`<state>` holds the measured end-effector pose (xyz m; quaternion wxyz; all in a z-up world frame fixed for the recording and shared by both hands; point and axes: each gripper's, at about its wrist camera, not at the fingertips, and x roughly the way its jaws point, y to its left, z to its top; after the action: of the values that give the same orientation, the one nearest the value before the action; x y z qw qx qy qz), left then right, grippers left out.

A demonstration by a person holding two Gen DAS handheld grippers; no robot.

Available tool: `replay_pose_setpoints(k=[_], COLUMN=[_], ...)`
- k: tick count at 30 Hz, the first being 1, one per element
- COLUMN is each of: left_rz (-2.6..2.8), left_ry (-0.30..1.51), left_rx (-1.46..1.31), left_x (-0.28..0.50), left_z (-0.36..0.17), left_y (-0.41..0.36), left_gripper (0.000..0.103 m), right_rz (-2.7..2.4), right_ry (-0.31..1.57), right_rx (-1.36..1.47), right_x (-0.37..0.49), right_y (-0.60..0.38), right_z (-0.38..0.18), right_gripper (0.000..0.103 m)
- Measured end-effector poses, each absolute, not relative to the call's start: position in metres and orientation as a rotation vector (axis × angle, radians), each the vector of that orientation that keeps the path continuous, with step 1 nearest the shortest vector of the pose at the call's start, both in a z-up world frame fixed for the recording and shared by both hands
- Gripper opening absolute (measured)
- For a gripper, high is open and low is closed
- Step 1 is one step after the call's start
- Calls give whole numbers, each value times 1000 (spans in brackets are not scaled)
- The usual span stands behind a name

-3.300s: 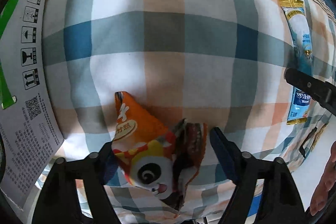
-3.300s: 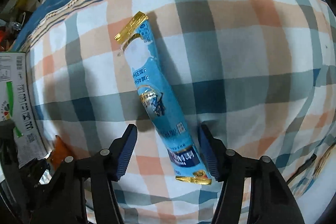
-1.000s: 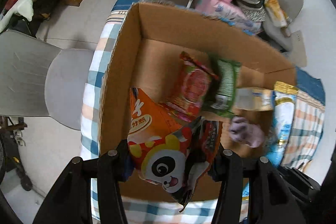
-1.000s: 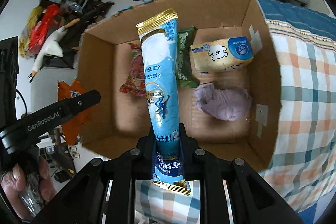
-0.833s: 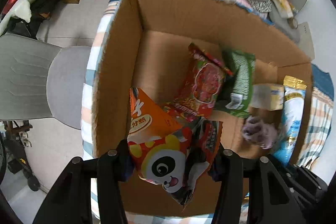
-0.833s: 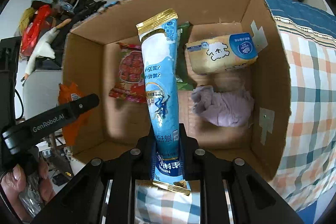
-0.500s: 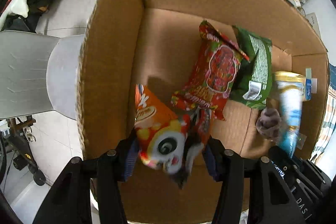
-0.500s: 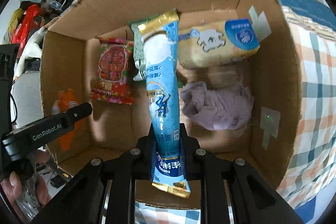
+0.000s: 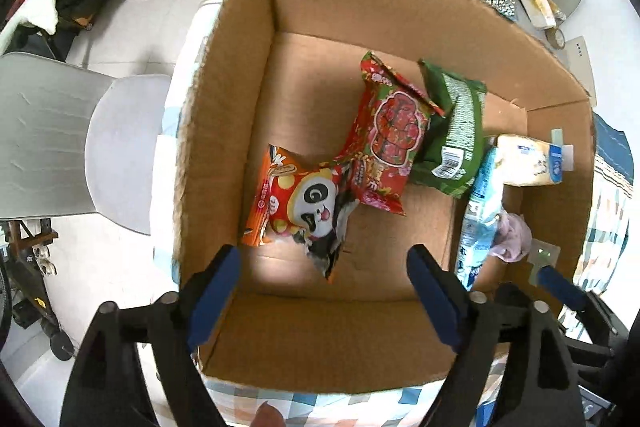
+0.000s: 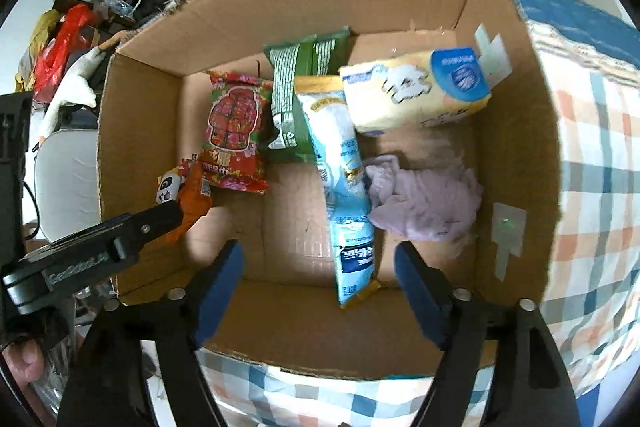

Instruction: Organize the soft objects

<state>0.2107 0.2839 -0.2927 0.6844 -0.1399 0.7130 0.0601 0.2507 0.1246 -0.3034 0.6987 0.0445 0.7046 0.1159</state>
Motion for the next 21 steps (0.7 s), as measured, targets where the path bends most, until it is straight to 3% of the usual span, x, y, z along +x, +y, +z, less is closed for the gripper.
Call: replay_pose_setpoints(k=[3,21], left_rz=[149,190], left_ry=[1560,1320], left_rx=[-283,-174], left_x=[205,162], left_z=[-283,-236], left_y=[280,260], left_gripper=[98,98], right_rz=[235,130], right_ry=[1536,1438], right_rx=[51,-65], right_x=[247,215], right_y=[121,84], right_z=[-294,-269], right_gripper=[103,103])
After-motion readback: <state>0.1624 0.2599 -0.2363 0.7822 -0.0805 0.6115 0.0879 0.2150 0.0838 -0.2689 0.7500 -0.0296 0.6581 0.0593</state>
